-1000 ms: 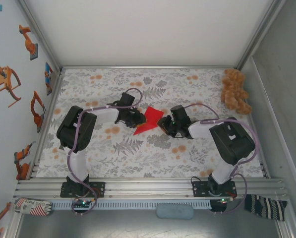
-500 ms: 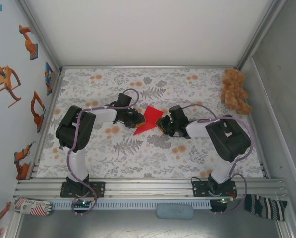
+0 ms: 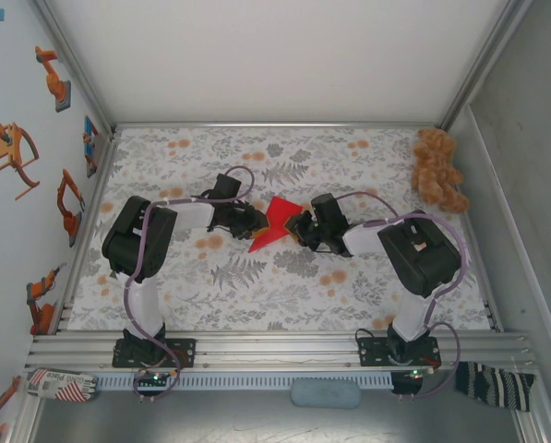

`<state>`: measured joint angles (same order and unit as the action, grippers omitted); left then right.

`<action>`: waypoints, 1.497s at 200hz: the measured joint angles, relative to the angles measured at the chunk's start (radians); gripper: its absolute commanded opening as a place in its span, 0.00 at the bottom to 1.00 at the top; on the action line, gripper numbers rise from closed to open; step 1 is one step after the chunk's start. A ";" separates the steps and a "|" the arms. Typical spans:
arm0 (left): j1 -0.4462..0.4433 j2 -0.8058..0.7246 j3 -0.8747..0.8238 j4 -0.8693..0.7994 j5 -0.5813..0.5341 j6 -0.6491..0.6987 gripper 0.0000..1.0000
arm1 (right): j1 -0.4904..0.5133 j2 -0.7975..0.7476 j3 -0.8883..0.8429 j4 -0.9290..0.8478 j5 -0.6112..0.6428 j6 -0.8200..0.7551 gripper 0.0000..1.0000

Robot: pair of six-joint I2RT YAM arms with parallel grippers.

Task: Fold a paper plane with a square sheet of paper (pick it up from the middle)
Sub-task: Fold the wing for the fifth time at the center of the table.

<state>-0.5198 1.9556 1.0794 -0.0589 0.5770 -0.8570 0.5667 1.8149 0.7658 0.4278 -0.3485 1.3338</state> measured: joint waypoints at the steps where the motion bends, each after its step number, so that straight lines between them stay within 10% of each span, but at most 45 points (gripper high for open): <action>1: 0.001 0.000 0.000 0.001 0.000 -0.001 0.26 | 0.000 0.000 -0.001 0.001 0.000 0.000 0.26; 204: 0.019 -0.059 -0.015 0.030 0.016 -0.017 0.41 | 0.001 0.016 -0.052 0.131 0.026 0.050 0.01; 299: -0.138 -0.299 -0.061 -0.024 -0.246 0.292 0.56 | -0.019 -0.131 -0.061 0.047 0.054 0.058 0.01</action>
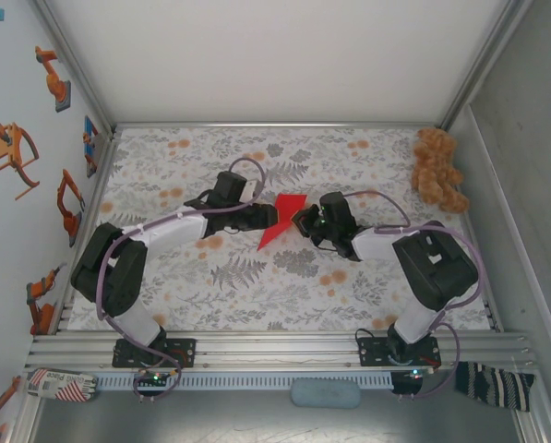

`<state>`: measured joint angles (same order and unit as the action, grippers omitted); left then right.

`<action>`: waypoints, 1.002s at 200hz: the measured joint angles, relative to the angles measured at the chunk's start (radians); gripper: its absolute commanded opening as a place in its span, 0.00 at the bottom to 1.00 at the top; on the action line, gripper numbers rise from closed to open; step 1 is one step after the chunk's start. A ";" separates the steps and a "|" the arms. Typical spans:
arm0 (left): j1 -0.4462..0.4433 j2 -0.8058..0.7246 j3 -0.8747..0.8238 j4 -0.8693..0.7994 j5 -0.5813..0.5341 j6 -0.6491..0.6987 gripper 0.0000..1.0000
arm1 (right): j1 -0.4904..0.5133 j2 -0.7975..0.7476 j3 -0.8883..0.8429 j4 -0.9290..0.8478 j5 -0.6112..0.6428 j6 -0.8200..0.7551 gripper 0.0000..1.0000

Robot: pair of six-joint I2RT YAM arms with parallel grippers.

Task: Fold a paper plane with a square sheet of paper (pick it up from the middle)
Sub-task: Fold the wing for the fifth time at the center of the table.

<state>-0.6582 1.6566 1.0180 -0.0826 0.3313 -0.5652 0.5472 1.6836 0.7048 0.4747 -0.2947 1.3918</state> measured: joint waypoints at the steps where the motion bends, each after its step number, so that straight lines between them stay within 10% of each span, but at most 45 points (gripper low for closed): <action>1: -0.002 0.000 0.000 0.000 -0.002 0.002 0.56 | -0.001 -0.001 0.000 -0.001 0.000 0.000 0.01; 200: -0.260 0.154 0.001 0.117 -0.385 0.639 0.52 | -0.071 -0.056 -0.016 -0.087 -0.031 0.057 0.00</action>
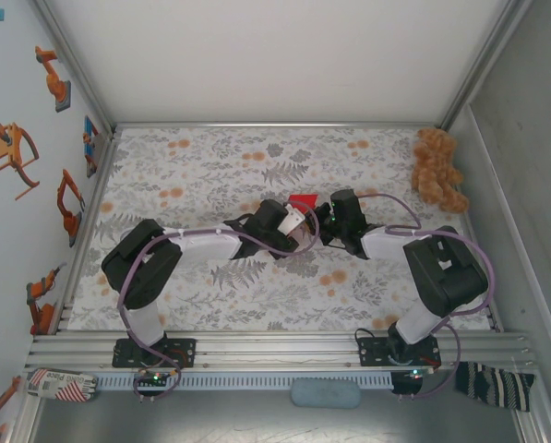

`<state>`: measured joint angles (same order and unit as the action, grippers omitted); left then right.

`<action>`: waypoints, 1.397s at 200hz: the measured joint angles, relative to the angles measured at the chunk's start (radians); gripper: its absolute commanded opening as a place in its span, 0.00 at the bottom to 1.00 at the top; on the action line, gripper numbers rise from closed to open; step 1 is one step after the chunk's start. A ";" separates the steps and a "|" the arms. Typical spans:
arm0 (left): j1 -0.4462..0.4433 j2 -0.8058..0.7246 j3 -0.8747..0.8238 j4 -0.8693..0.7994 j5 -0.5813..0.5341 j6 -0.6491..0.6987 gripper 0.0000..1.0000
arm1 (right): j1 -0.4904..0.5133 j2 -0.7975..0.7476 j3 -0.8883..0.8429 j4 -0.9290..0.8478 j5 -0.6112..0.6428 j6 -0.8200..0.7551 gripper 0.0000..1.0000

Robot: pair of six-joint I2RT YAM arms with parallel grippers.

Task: Fold a paper plane with a square sheet of paper (pick it up from the middle)
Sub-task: Fold the wing for the fifth time at the center of the table.

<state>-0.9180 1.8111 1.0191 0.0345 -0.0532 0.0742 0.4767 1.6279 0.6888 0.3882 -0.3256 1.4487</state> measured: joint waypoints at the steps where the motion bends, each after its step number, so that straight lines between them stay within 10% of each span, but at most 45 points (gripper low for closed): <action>1: 0.000 0.000 0.000 0.001 -0.002 0.002 0.51 | 0.000 0.000 0.000 0.000 0.000 0.000 0.00; 155: -0.006 0.035 -0.060 0.157 -0.100 0.118 0.30 | -0.011 0.004 0.000 -0.004 -0.026 0.022 0.04; 234: -0.006 0.053 -0.060 0.164 -0.069 0.122 0.22 | -0.038 0.002 0.016 -0.119 -0.021 -0.011 0.53; 279: -0.004 0.064 -0.060 0.159 -0.021 0.121 0.21 | -0.074 -0.063 0.083 -0.300 0.024 -0.135 0.63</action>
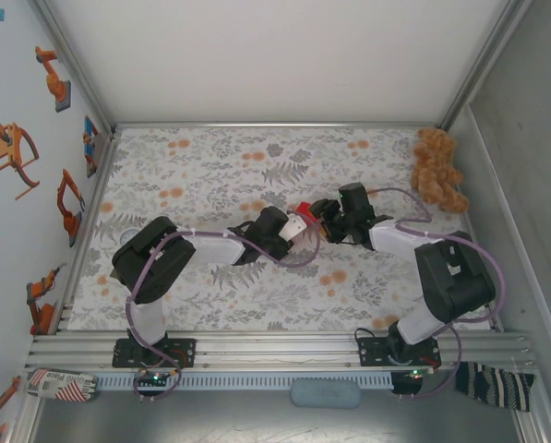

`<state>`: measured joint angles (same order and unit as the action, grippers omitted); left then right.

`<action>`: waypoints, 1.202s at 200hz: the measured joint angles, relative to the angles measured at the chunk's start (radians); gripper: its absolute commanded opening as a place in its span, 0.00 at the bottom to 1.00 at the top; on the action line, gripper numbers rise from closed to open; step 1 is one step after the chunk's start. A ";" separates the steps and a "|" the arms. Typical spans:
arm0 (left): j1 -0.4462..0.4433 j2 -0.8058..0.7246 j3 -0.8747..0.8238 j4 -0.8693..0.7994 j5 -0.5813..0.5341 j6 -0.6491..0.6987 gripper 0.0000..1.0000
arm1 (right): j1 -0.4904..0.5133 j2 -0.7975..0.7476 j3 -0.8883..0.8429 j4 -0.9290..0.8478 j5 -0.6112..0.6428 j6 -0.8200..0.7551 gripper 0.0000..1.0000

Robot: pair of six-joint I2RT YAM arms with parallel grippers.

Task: Fold a paper plane with a square sheet of paper (pick it up from the middle)
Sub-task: Fold the wing for the fifth time at the center of the table.

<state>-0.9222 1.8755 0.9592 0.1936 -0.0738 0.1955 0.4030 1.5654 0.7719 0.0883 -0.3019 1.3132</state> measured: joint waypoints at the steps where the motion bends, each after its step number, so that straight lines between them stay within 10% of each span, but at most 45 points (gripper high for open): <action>1: 0.000 0.000 0.000 0.000 0.002 -0.001 0.21 | 0.000 -0.002 0.001 -0.002 0.001 -0.002 0.63; 240: 0.150 0.134 0.249 -0.334 0.517 -0.251 0.18 | -0.045 -0.157 -0.107 -0.135 0.088 -0.396 0.57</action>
<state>-0.7727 2.0098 1.2079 -0.1402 0.4431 -0.0555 0.3580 1.4082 0.6647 -0.0467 -0.2142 0.9173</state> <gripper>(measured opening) 0.182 0.579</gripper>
